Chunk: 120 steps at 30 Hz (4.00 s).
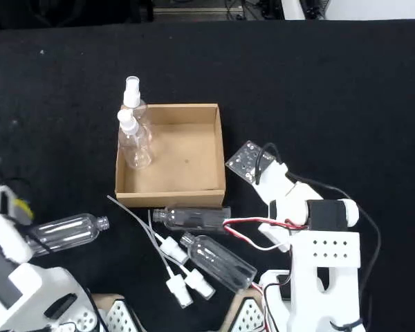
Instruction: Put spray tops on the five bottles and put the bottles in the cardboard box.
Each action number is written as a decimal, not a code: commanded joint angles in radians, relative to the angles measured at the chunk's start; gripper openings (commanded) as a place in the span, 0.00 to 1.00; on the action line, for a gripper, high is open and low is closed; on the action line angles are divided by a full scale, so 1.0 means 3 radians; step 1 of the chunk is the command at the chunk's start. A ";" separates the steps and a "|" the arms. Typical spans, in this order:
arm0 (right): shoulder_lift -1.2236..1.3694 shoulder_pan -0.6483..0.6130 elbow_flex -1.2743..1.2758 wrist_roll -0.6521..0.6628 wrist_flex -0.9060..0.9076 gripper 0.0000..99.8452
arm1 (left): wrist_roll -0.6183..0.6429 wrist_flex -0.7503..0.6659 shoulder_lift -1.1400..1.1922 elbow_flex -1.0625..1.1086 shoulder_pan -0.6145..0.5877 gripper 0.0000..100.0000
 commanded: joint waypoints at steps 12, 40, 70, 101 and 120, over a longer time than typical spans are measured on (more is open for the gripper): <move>-0.0008 0.0041 -0.0013 0.0005 -0.0041 0.29 | -0.1330 0.1765 -0.0675 -0.1230 0.0064 0.20; -0.0008 0.0051 -0.0023 0.0005 0.0077 0.29 | -0.2486 0.0864 -0.1422 0.0611 0.1199 0.30; -0.0008 0.0036 -0.0013 0.0000 0.0072 0.29 | -0.2486 -0.0153 -0.1125 0.1164 0.0049 0.12; -0.0013 -0.1171 0.1169 -0.0706 -0.1360 0.29 | -0.2169 0.0128 -0.1095 0.0586 -0.0806 0.28; -0.0013 -0.1161 0.1327 -0.0706 -0.1447 0.29 | -0.1918 -0.0082 -0.1079 0.0954 -0.0483 0.28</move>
